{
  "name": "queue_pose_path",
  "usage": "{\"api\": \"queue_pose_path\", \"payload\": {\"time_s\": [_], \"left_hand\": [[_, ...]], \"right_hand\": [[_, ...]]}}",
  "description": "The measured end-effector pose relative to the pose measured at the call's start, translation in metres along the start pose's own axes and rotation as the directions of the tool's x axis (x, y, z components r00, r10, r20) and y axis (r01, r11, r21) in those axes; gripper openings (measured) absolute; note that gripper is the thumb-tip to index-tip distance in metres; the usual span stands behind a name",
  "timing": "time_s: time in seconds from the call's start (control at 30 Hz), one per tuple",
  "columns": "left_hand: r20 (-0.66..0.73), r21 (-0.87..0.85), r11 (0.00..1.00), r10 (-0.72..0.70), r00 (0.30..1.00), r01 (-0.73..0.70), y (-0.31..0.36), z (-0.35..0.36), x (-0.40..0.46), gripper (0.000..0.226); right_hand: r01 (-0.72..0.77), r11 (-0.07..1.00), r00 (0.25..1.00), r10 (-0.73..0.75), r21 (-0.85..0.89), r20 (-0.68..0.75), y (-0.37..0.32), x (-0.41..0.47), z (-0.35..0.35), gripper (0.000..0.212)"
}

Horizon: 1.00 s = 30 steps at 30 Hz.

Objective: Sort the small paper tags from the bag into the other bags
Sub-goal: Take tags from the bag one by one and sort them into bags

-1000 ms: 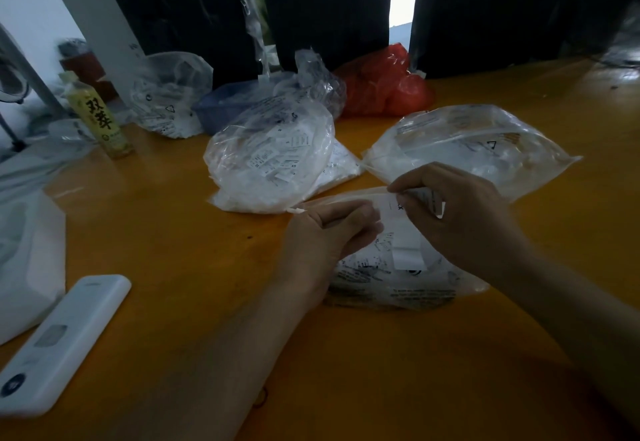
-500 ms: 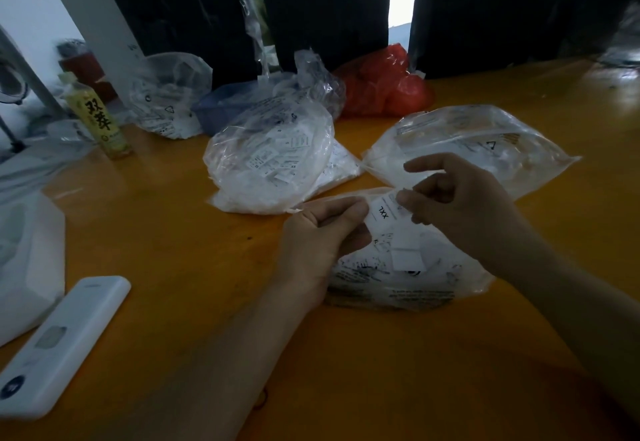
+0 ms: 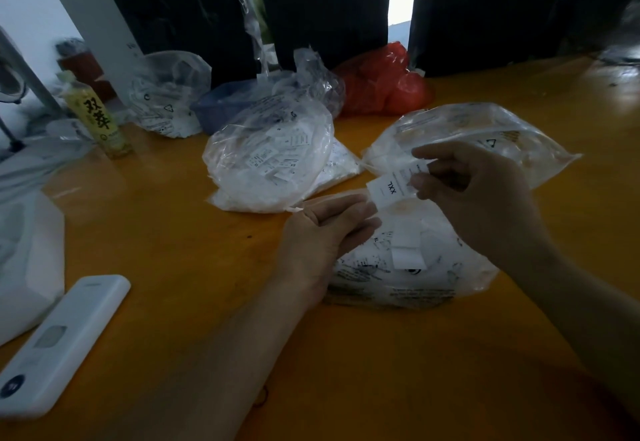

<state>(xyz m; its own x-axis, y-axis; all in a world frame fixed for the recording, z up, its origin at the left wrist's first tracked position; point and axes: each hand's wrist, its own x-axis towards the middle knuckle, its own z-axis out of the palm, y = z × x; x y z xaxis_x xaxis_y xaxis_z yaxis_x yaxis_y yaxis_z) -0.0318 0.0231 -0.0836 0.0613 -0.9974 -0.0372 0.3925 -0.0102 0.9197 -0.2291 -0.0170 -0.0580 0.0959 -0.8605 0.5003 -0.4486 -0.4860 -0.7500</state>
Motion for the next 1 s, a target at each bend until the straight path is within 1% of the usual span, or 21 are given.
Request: {"api": "queue_pose_path", "payload": {"time_s": [0.07, 0.17, 0.23, 0.37, 0.47, 0.57, 0.63, 0.7, 0.77, 0.83, 0.9, 1.0], "left_hand": [[0.007, -0.009, 1.0, -0.003, 1.0, 0.003, 0.0004, -0.0004, 0.0004, 0.036], [0.016, -0.014, 1.0, -0.01, 1.0, 0.01, -0.0008, -0.0003, 0.0003, 0.028], [0.016, -0.011, 1.0, -0.015, 1.0, 0.015, -0.0013, 0.0005, 0.0001, 0.029], [0.013, -0.006, 1.0, -0.018, 1.0, 0.018, -0.0001, 0.0013, 0.0002, 0.039], [0.013, -0.008, 1.0, -0.015, 1.0, 0.015, -0.0008, 0.0002, 0.0005, 0.037], [0.009, -0.013, 1.0, -0.016, 1.0, 0.016, -0.0013, 0.0003, 0.0006, 0.038], [0.0, -0.006, 1.0, -0.006, 1.0, 0.006, -0.0017, 0.0, 0.0012, 0.031], [-0.011, -0.004, 1.0, 0.002, 1.0, -0.002, -0.0028, -0.001, 0.0022, 0.023], [-0.021, 0.007, 1.0, 0.009, 1.0, -0.009, -0.0035, -0.0016, 0.0018, 0.026], [-0.027, 0.077, 0.997, 0.031, 0.999, -0.029, -0.0051, -0.0018, 0.0012, 0.027], [-0.029, 0.152, 0.987, 0.058, 0.998, -0.053, -0.0063, -0.0019, -0.0001, 0.017], [-0.012, 0.241, 0.967, 0.088, 0.996, -0.083, -0.0066, -0.0023, -0.0017, 0.012]], "right_hand": [[-0.011, 0.999, 1.0, 0.012, 0.037, -0.026, -0.0001, 0.002, -0.0018, 0.023], [-0.012, 0.998, 1.0, 0.014, 0.061, -0.02, -0.0006, 0.0018, -0.0022, 0.016], [0.001, 0.998, 1.0, 0.0, 0.062, -0.013, -0.0019, 0.0004, -0.0013, 0.018], [0.018, 0.998, 0.999, -0.016, 0.055, -0.039, -0.0011, 0.0009, -0.0013, 0.017], [0.02, 0.998, 0.999, -0.018, 0.056, -0.043, 0.0, 0.0008, -0.0016, 0.015], [0.023, 0.999, 0.999, -0.022, 0.035, -0.041, -0.0007, 0.0011, -0.002, 0.019], [0.021, 1.0, 1.0, -0.021, 0.009, -0.011, 0.0, 0.0013, -0.0017, 0.021], [0.016, 1.0, 0.999, -0.015, -0.025, 0.039, 0.0012, 0.001, -0.0007, 0.02], [0.022, 0.998, 0.996, -0.016, -0.063, 0.09, 0.0021, -0.0005, 0.0009, 0.016], [0.031, 0.996, 0.991, -0.02, -0.083, 0.129, 0.0018, -0.0021, 0.0021, 0.012], [0.047, 0.994, 0.984, -0.03, -0.096, 0.173, 0.0002, -0.0037, 0.0035, 0.01], [0.047, 0.995, 0.974, -0.027, -0.085, 0.226, -0.0014, -0.006, 0.0059, 0.016]]}}
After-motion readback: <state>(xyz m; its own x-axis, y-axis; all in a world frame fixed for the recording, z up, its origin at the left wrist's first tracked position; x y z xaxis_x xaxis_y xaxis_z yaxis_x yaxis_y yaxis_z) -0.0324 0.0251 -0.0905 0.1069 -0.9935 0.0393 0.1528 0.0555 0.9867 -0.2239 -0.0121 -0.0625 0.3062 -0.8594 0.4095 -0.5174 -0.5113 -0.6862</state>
